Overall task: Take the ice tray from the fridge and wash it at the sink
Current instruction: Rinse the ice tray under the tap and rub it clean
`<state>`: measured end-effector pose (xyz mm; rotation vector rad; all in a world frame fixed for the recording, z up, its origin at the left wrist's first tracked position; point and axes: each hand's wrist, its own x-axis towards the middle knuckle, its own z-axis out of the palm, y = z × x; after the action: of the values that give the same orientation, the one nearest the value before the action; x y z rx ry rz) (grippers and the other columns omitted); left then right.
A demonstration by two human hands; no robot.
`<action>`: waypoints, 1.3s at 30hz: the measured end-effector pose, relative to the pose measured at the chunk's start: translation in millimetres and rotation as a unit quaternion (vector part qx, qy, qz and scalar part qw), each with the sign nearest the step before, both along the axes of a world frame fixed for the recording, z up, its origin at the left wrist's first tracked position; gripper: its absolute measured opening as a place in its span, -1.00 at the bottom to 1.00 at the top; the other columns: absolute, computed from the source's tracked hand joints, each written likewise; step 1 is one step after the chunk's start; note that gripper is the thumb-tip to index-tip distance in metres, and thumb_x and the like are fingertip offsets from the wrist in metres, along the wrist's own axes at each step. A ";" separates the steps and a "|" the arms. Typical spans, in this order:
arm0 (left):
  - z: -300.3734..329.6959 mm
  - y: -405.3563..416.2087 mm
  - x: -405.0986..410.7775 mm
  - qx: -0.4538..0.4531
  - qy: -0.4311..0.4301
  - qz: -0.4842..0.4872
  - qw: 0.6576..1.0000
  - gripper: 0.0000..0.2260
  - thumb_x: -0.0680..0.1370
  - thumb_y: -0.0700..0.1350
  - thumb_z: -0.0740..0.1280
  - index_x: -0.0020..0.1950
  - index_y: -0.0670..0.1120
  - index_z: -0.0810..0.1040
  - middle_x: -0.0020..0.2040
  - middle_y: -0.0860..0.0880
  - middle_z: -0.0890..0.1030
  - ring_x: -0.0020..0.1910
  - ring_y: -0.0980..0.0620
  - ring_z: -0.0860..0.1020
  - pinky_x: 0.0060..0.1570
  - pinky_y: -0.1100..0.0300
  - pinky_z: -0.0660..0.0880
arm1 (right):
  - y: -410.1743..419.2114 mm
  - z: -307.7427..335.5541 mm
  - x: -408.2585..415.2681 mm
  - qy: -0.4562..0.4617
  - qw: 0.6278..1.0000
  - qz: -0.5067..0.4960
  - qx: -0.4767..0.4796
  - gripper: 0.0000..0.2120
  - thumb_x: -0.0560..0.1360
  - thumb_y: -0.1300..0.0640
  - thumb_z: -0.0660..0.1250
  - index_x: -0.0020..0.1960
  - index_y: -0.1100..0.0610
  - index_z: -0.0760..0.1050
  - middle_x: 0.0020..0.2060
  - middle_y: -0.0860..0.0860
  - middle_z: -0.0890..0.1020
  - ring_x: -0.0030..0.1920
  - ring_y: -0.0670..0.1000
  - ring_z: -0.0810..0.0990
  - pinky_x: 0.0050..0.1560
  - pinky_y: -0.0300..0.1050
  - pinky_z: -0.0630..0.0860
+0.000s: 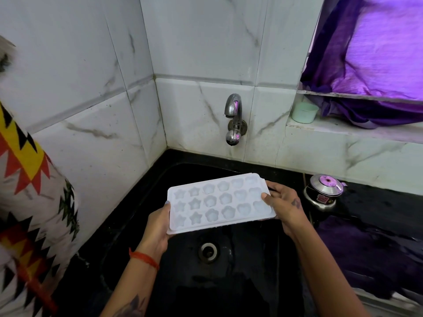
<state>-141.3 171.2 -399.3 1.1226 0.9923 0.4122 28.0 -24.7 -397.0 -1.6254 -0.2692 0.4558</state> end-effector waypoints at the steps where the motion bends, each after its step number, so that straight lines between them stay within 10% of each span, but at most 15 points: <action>1: 0.3 -0.2 0.2 0.005 0.004 0.001 1.000 -0.75 0.63 -0.07 0.19 -0.09 -0.15 0.58 -0.17 -0.09 0.64 -0.20 -0.04 0.61 -0.28 0.14 0.50 | 0.3 -0.2 0.4 -0.003 1.000 -0.005 0.001 -0.66 0.52 0.39 0.26 0.27 0.19 0.47 -0.02 0.12 0.68 -0.06 0.09 0.67 -0.08 -0.03 0.60; 20: -24.6 14.7 14.8 0.098 0.080 -0.042 0.991 -0.86 0.58 -0.24 0.25 -0.05 -0.11 0.60 -0.07 -0.14 0.65 -0.08 -0.09 0.63 -0.08 0.03 0.58 | 8.5 11.4 4.6 -0.120 0.991 -0.042 -0.031 -0.59 0.47 0.27 0.36 0.29 0.04 0.50 0.12 0.04 0.65 0.14 -0.01 0.61 0.23 0.10 0.51; 39: -37.0 21.4 21.7 0.141 0.089 -0.034 0.985 -0.82 0.54 -0.26 0.28 0.06 -0.06 0.61 -0.11 -0.13 0.67 -0.11 -0.14 0.65 0.03 -0.12 0.58 | 10.8 26.9 -3.3 -0.187 0.982 -0.028 -0.017 -0.63 0.49 0.29 0.35 0.26 0.07 0.51 0.08 -0.07 0.61 0.14 -0.10 0.58 0.14 -0.31 0.49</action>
<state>-119.6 192.6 -436.3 1.4645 1.0711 0.4100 24.7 -14.0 -370.0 -1.7431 -0.4969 0.1079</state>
